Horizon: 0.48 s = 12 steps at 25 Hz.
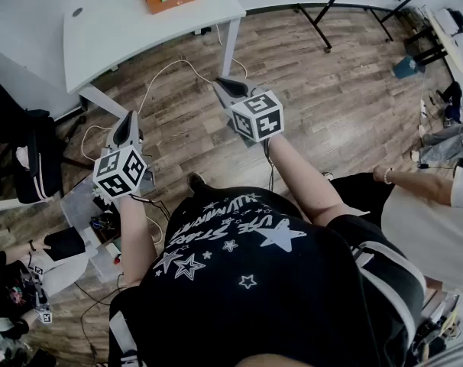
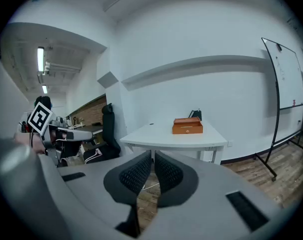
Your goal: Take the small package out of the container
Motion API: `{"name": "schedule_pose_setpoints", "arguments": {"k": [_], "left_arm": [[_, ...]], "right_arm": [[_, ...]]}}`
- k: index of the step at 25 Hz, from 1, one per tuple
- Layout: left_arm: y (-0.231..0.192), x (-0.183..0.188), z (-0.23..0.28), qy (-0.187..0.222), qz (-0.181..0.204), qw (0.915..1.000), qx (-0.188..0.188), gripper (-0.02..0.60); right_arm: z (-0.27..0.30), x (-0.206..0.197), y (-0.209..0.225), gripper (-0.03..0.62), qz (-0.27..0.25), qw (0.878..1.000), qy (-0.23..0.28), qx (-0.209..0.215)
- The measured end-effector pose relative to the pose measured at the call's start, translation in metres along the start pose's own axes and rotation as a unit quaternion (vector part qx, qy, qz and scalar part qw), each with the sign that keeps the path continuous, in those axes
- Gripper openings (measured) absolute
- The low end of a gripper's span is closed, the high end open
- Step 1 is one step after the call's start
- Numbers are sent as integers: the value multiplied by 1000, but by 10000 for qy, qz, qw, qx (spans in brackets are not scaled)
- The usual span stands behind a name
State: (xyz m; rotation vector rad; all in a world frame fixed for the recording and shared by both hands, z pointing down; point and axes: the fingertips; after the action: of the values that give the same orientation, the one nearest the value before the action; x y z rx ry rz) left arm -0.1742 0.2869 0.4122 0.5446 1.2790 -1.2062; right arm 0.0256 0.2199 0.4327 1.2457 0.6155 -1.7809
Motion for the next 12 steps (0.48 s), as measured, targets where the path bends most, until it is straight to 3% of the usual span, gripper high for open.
{"name": "schedule_pose_setpoints", "arguments": {"k": [12], "left_arm": [[-28, -1, 25, -98, -99, 9999, -63, 20]], "right_arm": [[33, 2, 4, 54, -31, 9999, -128, -48]]}}
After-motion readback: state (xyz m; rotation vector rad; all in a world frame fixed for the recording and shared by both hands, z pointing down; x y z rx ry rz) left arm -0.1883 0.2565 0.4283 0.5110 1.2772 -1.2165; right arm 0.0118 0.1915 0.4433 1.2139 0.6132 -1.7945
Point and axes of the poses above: the fingertips, and each gripper's own axes: z forward along the fingers, y to its right, x out of its top, and after that the axes turned 12 degrees about -x, right-handed
